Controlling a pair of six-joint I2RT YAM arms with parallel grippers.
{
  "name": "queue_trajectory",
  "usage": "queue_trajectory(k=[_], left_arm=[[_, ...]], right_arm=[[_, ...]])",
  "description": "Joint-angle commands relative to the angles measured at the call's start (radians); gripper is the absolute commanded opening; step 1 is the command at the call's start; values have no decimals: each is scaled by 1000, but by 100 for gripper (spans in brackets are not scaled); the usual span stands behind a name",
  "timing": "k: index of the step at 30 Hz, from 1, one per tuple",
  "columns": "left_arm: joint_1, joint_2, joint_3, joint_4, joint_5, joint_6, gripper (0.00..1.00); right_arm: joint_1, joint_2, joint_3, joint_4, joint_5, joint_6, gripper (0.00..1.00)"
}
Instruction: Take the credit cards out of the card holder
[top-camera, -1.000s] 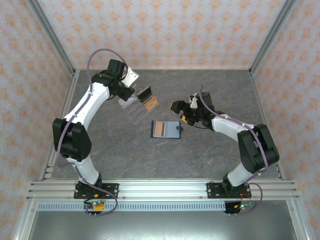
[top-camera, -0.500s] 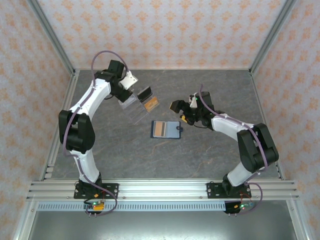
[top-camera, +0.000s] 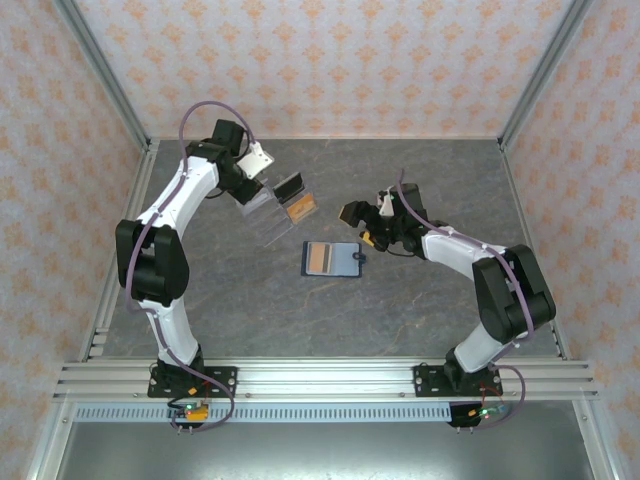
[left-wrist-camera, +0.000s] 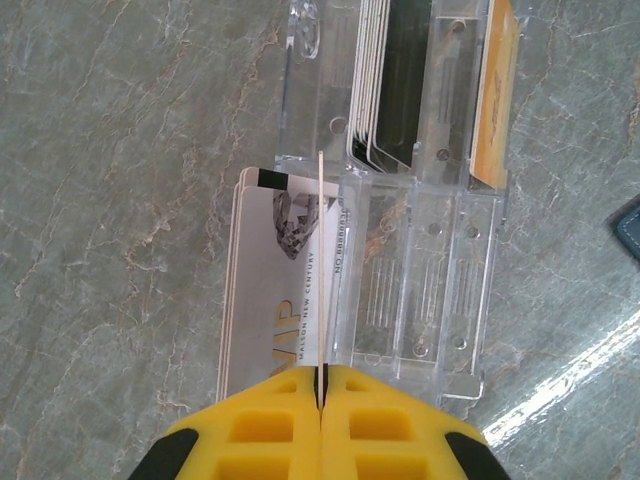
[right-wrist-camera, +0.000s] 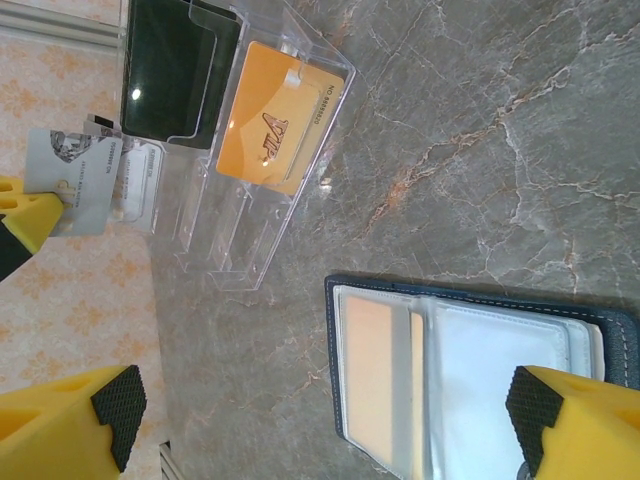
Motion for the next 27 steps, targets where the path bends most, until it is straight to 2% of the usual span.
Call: queue_trajectory(k=[1, 16, 19, 23, 27], left_arm=[[17, 15, 39, -27, 7, 35, 0], [32, 87, 109, -82, 33, 82, 5], [34, 81, 102, -76, 30, 77, 14], [38, 61, 103, -71, 39, 60, 35], [39, 41, 121, -75, 46, 36, 43]], right_arm=[[-4, 6, 29, -8, -7, 13, 95], [-4, 35, 48, -13, -17, 23, 95], [-4, 44, 53, -10, -20, 26, 95], [-5, 48, 59, -10, -21, 27, 94], [-4, 49, 58, -12, -16, 23, 94]])
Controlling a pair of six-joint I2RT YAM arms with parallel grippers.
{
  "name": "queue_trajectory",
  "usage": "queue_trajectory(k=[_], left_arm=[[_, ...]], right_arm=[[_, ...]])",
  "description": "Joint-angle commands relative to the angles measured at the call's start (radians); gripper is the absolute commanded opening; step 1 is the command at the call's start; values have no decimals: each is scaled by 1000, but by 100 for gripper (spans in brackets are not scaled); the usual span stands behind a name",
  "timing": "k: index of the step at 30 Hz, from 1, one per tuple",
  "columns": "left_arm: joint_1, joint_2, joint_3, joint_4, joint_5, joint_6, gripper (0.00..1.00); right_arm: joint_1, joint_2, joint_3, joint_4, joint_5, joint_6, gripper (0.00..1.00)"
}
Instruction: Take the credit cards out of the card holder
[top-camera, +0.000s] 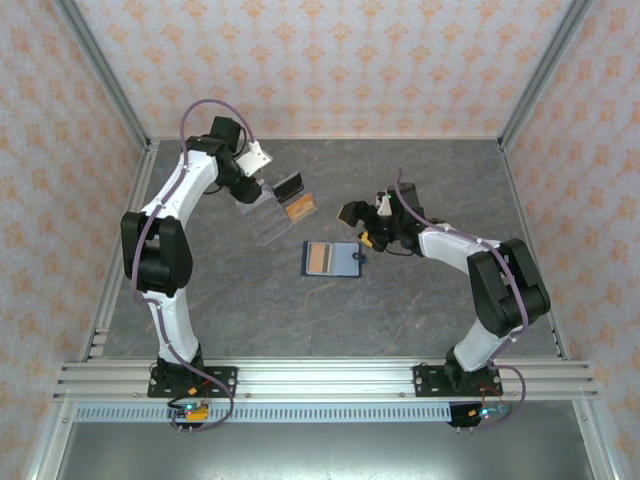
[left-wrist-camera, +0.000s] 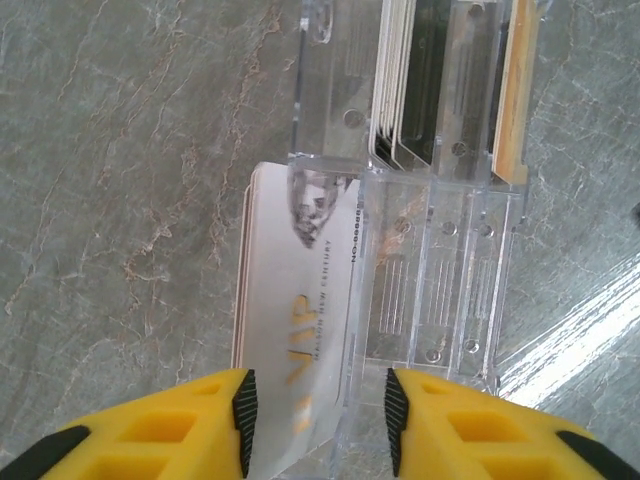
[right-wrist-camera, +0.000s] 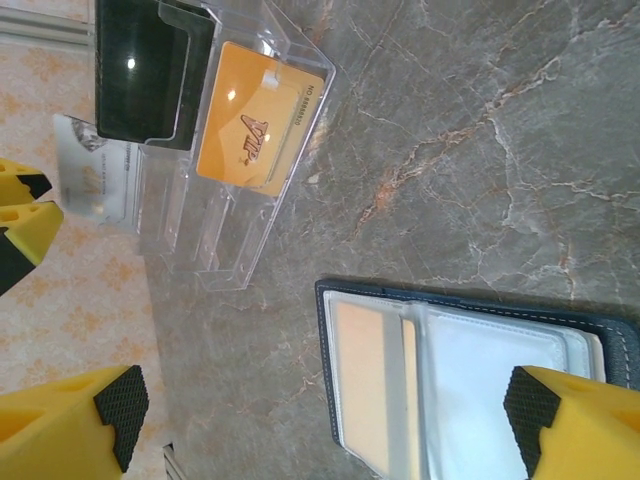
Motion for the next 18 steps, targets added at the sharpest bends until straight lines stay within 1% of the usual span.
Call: queue_trajectory(k=[1, 5, 8, 12, 15, 18], left_arm=[[9, -48, 37, -25, 20, -25, 44], [8, -117, 17, 13, 51, -105, 53], [8, -199, -46, 104, 72, -203, 62], [7, -315, -162, 249, 54, -409, 69], [1, -391, -265, 332, 48, -557, 75], [-22, -469, -384, 392, 45, -658, 80]], right_arm=[[-4, 2, 28, -7, -4, 2, 94], [11, -11, 39, -72, 50, -38, 92], [50, -24, 67, -161, 131, -97, 89], [119, -18, 134, -315, 282, -176, 84], [169, -1, 168, -370, 353, -201, 78], [220, 35, 208, -423, 403, -220, 73]])
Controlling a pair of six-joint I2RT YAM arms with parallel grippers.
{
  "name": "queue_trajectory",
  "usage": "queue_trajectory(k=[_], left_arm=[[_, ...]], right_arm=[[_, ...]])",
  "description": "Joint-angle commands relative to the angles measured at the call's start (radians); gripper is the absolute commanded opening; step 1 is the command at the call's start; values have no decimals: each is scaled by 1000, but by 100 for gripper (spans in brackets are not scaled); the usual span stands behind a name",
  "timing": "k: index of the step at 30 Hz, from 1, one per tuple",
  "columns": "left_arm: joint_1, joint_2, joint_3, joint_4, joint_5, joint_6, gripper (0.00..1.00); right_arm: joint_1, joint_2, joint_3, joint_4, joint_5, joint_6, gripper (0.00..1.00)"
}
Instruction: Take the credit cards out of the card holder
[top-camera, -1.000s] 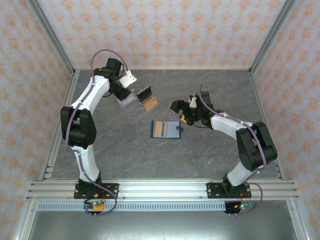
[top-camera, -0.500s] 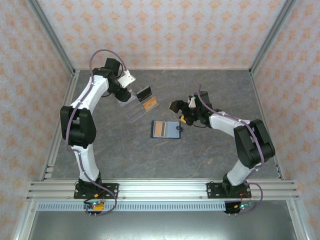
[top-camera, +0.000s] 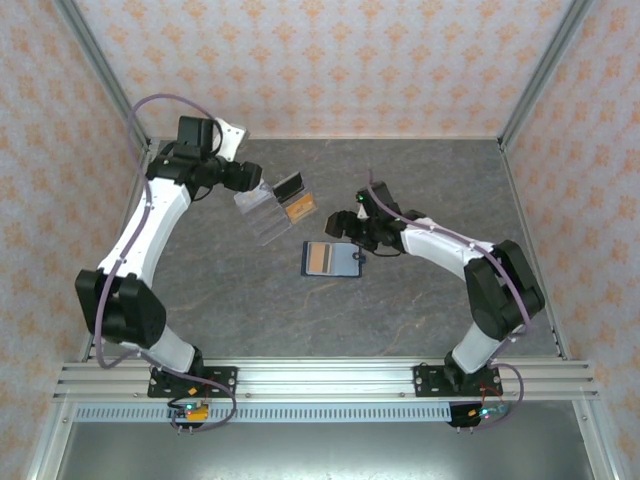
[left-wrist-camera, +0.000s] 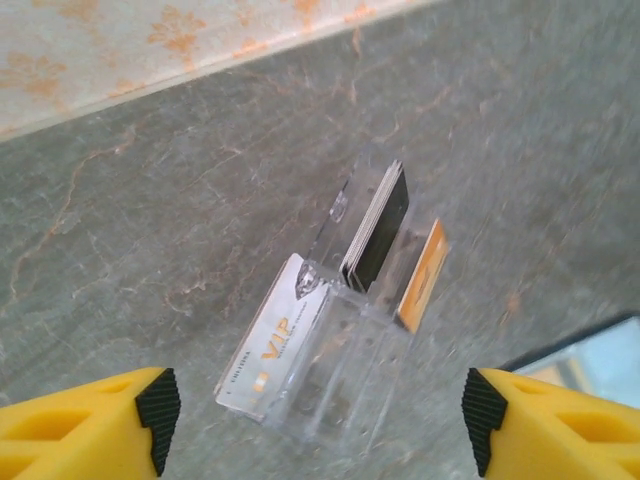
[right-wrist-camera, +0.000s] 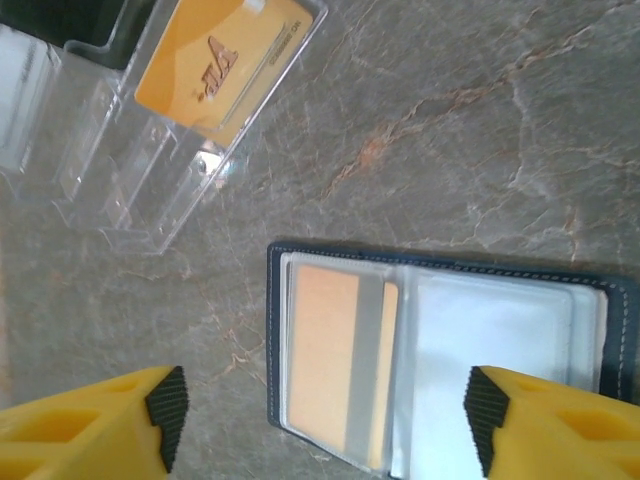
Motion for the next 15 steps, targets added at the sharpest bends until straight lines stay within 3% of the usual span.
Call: queue_trajectory(k=[1, 9, 15], left_arm=[[-30, -62, -129, 117, -20, -208, 81], [-67, -173, -329, 205, -57, -442, 95], [-85, -180, -420, 244, -50, -562, 95]], right_arm=[[48, 41, 58, -120, 128, -55, 72], [115, 183, 169, -238, 190, -96, 57], [115, 233, 193, -264, 200, -115, 51]])
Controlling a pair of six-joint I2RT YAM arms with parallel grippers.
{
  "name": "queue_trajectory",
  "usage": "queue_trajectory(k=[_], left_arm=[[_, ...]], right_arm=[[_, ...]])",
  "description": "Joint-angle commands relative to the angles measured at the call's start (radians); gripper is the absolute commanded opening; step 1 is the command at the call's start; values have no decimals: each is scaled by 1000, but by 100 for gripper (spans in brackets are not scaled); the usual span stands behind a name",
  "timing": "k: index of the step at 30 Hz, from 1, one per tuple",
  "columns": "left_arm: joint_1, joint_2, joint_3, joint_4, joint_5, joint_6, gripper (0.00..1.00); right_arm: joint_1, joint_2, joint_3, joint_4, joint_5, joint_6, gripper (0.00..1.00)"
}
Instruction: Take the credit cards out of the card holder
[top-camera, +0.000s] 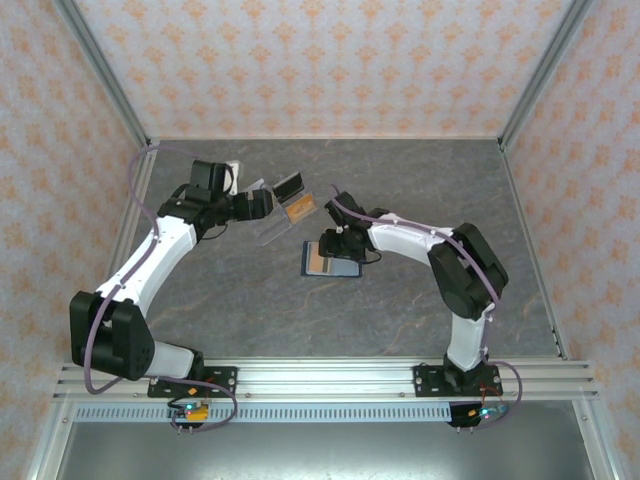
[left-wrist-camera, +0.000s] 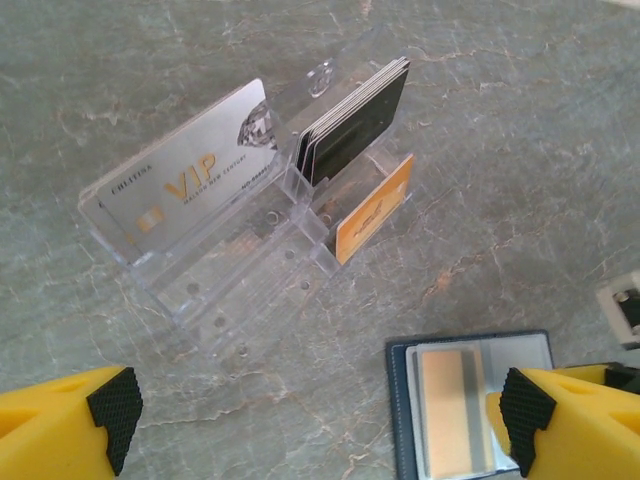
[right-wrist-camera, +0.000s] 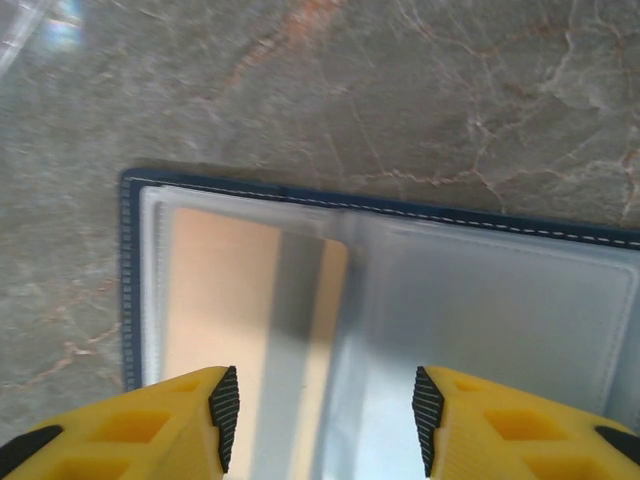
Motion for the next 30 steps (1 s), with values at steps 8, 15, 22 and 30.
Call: queue_trajectory(k=[8, 15, 22, 30], left_arm=[[-65, -8, -117, 73, -4, -229, 86], [-168, 84, -166, 181, 57, -371, 72], [-255, 203, -169, 268, 104, -472, 54], [-298, 314, -98, 213, 98, -450, 44]], right_arm=[[2, 73, 67, -118, 81, -72, 48], [1, 104, 61, -143, 136, -94, 35], [1, 136, 53, -137, 176, -103, 30], [2, 136, 29, -104, 173, -101, 29]])
